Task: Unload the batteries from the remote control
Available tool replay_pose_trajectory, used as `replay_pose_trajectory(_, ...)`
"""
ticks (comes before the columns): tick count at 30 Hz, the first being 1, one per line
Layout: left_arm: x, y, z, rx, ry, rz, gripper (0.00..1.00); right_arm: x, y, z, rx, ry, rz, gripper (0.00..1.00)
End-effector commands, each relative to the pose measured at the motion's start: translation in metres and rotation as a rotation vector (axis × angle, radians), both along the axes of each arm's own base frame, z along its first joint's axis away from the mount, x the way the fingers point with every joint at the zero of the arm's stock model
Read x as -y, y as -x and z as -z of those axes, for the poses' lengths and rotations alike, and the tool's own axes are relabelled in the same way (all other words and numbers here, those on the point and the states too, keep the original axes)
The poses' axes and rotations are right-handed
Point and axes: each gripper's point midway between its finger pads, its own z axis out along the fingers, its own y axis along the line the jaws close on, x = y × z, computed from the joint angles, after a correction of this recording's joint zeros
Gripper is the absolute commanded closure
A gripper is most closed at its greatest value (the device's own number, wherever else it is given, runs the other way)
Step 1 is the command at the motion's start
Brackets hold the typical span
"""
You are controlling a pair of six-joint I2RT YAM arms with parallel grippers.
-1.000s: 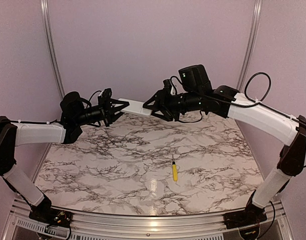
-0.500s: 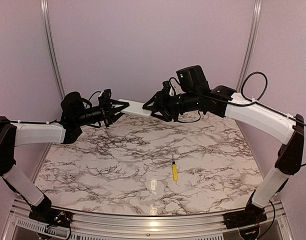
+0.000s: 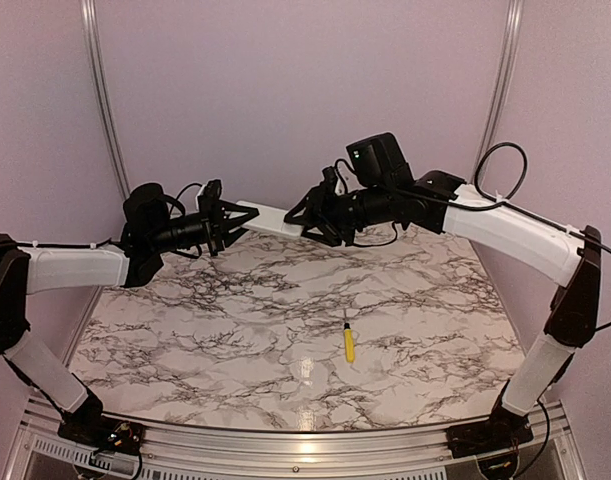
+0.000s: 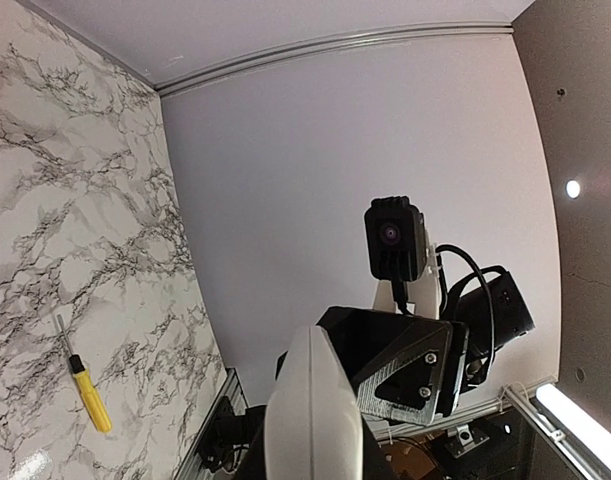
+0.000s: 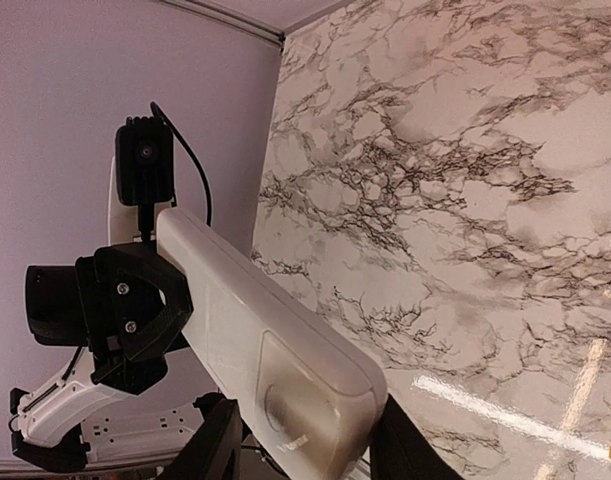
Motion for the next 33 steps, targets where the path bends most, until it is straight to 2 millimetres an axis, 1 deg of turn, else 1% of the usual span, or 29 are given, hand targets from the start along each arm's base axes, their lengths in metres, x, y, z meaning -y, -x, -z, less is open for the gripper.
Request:
replay_pose_trajectory(1, 0.005, 0.007, -0.014, 0.057, -0.025, 0.018, 1.0, -0.006, -0.006, -0.021, 0.022, -0.042, 0.013, 0.59)
replay_pose_trajectory(8, 0.007, 0.006, -0.013, 0.062, -0.043, 0.025, 1.0, -0.01, -0.008, -0.019, 0.016, -0.031, 0.003, 0.63)
replay_pose_trajectory(15, 0.008, 0.006, -0.014, 0.07, -0.051, 0.035, 1.0, -0.012, -0.009, -0.015, 0.013, -0.022, -0.003, 0.61)
replay_pose_trajectory(20, 0.01, 0.006, -0.016, 0.078, -0.051, 0.041, 1.0, -0.015, -0.01, -0.014, 0.012, -0.021, -0.007, 0.66)
replay_pose_trajectory(33, 0.01, 0.006, -0.015, 0.078, -0.055, 0.047, 1.0, -0.014, -0.01, -0.011, 0.007, -0.012, -0.011, 0.72)
